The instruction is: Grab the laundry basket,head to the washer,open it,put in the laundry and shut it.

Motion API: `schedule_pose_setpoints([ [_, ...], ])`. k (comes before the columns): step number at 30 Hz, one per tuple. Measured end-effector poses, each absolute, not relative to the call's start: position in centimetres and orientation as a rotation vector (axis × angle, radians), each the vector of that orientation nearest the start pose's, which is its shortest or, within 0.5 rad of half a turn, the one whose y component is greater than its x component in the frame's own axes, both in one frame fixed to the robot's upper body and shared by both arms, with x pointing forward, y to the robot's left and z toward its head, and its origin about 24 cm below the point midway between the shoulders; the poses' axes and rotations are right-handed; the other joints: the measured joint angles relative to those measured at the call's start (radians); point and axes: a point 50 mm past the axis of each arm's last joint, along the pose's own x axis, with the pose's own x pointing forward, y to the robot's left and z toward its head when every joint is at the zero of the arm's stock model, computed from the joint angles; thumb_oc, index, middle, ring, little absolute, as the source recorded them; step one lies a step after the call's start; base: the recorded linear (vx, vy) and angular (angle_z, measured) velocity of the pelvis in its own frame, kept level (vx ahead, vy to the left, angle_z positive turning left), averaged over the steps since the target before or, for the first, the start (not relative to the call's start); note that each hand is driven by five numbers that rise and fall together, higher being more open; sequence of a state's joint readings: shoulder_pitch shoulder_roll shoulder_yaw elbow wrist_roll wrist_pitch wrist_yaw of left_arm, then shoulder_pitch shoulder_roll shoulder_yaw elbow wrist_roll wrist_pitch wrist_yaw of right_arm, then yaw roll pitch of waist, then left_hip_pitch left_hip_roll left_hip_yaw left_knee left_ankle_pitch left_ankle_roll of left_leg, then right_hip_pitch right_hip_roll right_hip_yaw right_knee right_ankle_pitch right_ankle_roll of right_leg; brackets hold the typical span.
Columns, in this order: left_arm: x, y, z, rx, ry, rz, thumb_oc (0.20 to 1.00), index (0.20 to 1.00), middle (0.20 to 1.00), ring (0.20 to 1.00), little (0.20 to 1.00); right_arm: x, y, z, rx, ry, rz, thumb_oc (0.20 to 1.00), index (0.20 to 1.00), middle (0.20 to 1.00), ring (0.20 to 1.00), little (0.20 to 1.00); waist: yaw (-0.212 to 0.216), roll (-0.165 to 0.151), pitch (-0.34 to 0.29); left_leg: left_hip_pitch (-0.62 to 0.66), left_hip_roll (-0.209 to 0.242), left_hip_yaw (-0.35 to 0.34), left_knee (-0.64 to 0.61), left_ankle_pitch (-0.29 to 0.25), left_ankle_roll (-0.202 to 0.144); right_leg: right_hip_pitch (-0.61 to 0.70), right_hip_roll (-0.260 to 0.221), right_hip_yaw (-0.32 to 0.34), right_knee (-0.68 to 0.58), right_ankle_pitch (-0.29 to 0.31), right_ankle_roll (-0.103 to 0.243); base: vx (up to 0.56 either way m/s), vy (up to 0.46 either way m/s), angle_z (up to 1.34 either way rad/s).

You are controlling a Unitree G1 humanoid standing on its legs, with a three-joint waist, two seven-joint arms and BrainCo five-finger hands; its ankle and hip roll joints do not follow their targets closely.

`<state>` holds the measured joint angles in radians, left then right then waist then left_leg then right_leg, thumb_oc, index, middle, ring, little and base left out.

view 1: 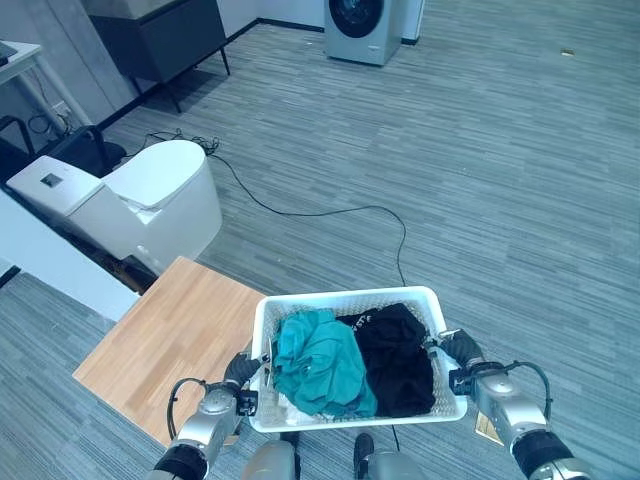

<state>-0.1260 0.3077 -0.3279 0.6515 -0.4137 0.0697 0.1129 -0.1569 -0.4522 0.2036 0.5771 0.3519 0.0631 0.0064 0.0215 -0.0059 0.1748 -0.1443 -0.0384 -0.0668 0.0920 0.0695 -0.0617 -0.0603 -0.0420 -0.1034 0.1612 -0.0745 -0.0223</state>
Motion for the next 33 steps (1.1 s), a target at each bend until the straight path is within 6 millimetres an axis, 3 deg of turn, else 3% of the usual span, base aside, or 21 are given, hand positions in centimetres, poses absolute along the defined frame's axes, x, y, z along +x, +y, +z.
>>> schedule_pose_setpoints([
  [1, 22.8, 18.9, -8.0, 0.060, 0.662, 0.015, 0.200, 0.200, 0.200, 0.200, 0.200, 25.6, -23.9, -3.5, -0.176, 0.500, -0.001, 0.200, 0.200, 0.200, 0.200, 0.200, -0.002, 0.013, -0.002, 0.033, 0.003, -0.003, -0.026, 0.041, 0.028, 0.016, 0.023, 0.014, -0.008, 0.000, 0.001, 0.11, 0.104, -0.66],
  [2, 22.9, 18.9, -7.9, 0.061, 0.658, 0.015, 0.200, 0.200, 0.200, 0.200, 0.200, 25.6, -23.8, -3.4, -0.180, 0.495, -0.001, 0.200, 0.200, 0.200, 0.200, 0.200, -0.015, 0.020, -0.003, 0.055, 0.012, 0.003, -0.046, 0.044, 0.043, 0.032, 0.036, 0.012, -0.015, -0.003, 0.005, 0.07, 0.081, -0.22],
  [5, 23.5, 19.0, -7.5, 0.058, 0.640, 0.022, 0.200, 0.200, 0.200, 0.200, 0.200, 26.3, -23.6, -2.8, -0.188, 0.468, -0.001, 0.200, 0.200, 0.200, 0.200, 0.200, -0.036, 0.017, -0.002, 0.097, 0.018, 0.004, -0.109, 0.037, 0.053, 0.036, 0.040, 0.028, -0.027, -0.007, 0.023, 0.04, 0.059, -0.19],
  [9, 23.3, 19.9, -7.5, 0.072, 0.638, 0.047, 0.200, 0.200, 0.200, 0.200, 0.200, 26.9, -22.7, -3.1, -0.195, 0.474, 0.023, 0.200, 0.200, 0.200, 0.200, 0.200, -0.029, 0.024, -0.004, 0.132, 0.022, 0.071, -0.150, 0.015, 0.076, 0.011, 0.039, 0.085, -0.004, -0.025, 0.052, -0.02, 0.004, -0.51],
  [10, 23.2, 20.3, -7.5, 0.075, 0.638, 0.061, 0.200, 0.200, 0.200, 0.200, 0.200, 27.3, -22.2, -3.1, -0.196, 0.476, 0.035, 0.200, 0.200, 0.200, 0.200, 0.200, -0.023, 0.021, -0.002, 0.137, 0.026, 0.108, -0.153, 0.014, 0.077, -0.022, 0.035, 0.090, 0.036, -0.032, 0.073, -0.09, -0.027, -0.91],
  [12, 22.9, 21.9, -7.3, 0.080, 0.637, 0.110, 0.200, 0.200, 0.200, 0.200, 0.200, 28.8, -20.4, -2.2, -0.222, 0.440, 0.094, 0.200, 0.200, 0.200, 0.200, 0.200, 0.009, 0.014, 0.016, 0.134, 0.031, 0.183, -0.147, 0.008, 0.079, -0.100, 0.004, -0.002, 0.123, -0.045, 0.101, -0.04, -0.040, -1.10],
  [15, 23.0, 21.9, -7.3, 0.086, 0.635, 0.106, 0.200, 0.200, 0.200, 0.200, 0.200, 28.3, -20.5, -3.1, -0.212, 0.475, 0.083, 0.200, 0.200, 0.200, 0.200, 0.200, -0.013, 0.016, 0.019, 0.127, 0.041, 0.163, -0.145, -0.002, 0.061, -0.076, 0.020, -0.023, 0.071, -0.032, 0.064, 0.10, -0.093, -0.03],
  [20, 22.3, 21.7, -8.4, 0.075, 0.690, 0.107, 0.200, 0.200, 0.200, 0.200, 0.200, 27.4, -20.7, -3.9, -0.208, 0.506, 0.086, 0.200, 0.200, 0.200, 0.200, 0.200, -0.010, 0.013, 0.018, 0.120, 0.073, 0.157, -0.107, -0.005, 0.028, -0.050, 0.062, -0.033, 0.049, -0.028, 0.018, 0.11, -0.155, 0.07],
  [22, 23.1, 21.1, -8.3, 0.069, 0.688, 0.092, 0.200, 0.200, 0.200, 0.200, 0.200, 27.4, -21.4, -3.6, -0.217, 0.498, 0.071, 0.200, 0.200, 0.200, 0.200, 0.200, -0.029, -0.017, 0.032, 0.006, 0.057, 0.126, 0.095, -0.008, -0.014, -0.041, 0.032, -0.050, 0.034, -0.020, -0.030, 0.09, -0.246, 0.48],
  [23, 23.2, 21.0, -8.4, 0.072, 0.694, 0.088, 0.200, 0.200, 0.200, 0.200, 0.200, 27.5, -21.4, -3.5, -0.217, 0.493, 0.068, 0.200, 0.200, 0.200, 0.200, 0.200, -0.026, -0.026, 0.038, -0.071, 0.060, 0.139, 0.244, 0.001, -0.015, -0.022, 0.035, -0.058, 0.016, -0.007, -0.050, 0.09, -0.144, 0.16],
  [27, 23.2, 21.0, -8.3, 0.060, 0.670, 0.101, 0.200, 0.200, 0.200, 0.200, 0.200, 27.4, -21.3, -3.5, -0.215, 0.487, 0.066, 0.200, 0.200, 0.200, 0.200, 0.200, 0.002, -0.037, 0.074, -0.190, 0.042, 0.009, 0.565, 0.047, -0.037, 0.037, 0.063, -0.019, 0.001, -0.017, -0.087, 0.17, -0.008, -0.33],
  [28, 23.6, 21.0, -8.0, 0.064, 0.656, 0.102, 0.200, 0.200, 0.200, 0.200, 0.200, 27.6, -21.3, -3.1, -0.220, 0.467, 0.072, 0.200, 0.200, 0.200, 0.200, 0.200, 0.002, -0.046, 0.074, -0.189, 0.027, 0.026, 0.488, 0.025, -0.009, 0.041, 0.058, -0.003, -0.012, -0.014, -0.083, 0.32, 0.098, -0.39],
  [29, 23.6, 21.0, -8.0, 0.065, 0.653, 0.097, 0.200, 0.200, 0.200, 0.200, 0.200, 27.7, -21.4, -2.9, -0.231, 0.460, 0.077, 0.200, 0.200, 0.200, 0.200, 0.200, 0.001, -0.039, 0.074, -0.195, 0.013, 0.036, 0.431, 0.015, -0.010, 0.042, 0.070, 0.020, -0.026, -0.004, -0.066, 0.44, 0.131, -0.45],
  [30, 23.5, 20.9, -8.0, 0.063, 0.652, 0.092, 0.200, 0.200, 0.200, 0.200, 0.200, 27.7, -21.5, -2.7, -0.238, 0.453, 0.078, 0.200, 0.200, 0.200, 0.200, 0.200, 0.005, -0.036, 0.073, -0.182, 0.012, 0.047, 0.332, 0.008, -0.009, 0.040, 0.074, 0.042, -0.038, -0.003, -0.072, 0.39, 0.101, -0.66],
  [31, 23.0, 20.8, -8.4, 0.057, 0.665, 0.090, 0.200, 0.200, 0.200, 0.200, 0.200, 27.7, -21.5, -2.8, -0.247, 0.459, 0.083, 0.200, 0.200, 0.200, 0.200, 0.200, 0.025, -0.022, 0.068, -0.152, 0.005, 0.055, 0.058, 0.010, -0.012, 0.050, 0.102, 0.092, -0.093, 0.024, -0.044, 0.39, 0.091, -0.85],
  [32, 22.7, 20.8, -8.6, 0.056, 0.678, 0.092, 0.200, 0.200, 0.200, 0.200, 0.200, 27.8, -21.4, -2.9, -0.261, 0.468, 0.091, 0.200, 0.200, 0.200, 0.200, 0.200, 0.040, -0.004, 0.066, -0.142, 0.015, 0.047, -0.109, 0.014, -0.012, 0.069, 0.128, 0.115, -0.143, 0.034, -0.036, 0.43, 0.105, -0.96],
  [33, 22.8, 21.0, -8.6, 0.055, 0.673, 0.100, 0.200, 0.200, 0.200, 0.200, 0.200, 27.8, -21.3, -2.9, -0.263, 0.470, 0.095, 0.200, 0.200, 0.200, 0.200, 0.200, 0.058, -0.002, 0.079, -0.147, 0.019, 0.053, -0.168, 0.018, -0.012, 0.085, 0.136, 0.118, -0.167, 0.068, -0.061, 0.42, 0.124, -0.60],
])
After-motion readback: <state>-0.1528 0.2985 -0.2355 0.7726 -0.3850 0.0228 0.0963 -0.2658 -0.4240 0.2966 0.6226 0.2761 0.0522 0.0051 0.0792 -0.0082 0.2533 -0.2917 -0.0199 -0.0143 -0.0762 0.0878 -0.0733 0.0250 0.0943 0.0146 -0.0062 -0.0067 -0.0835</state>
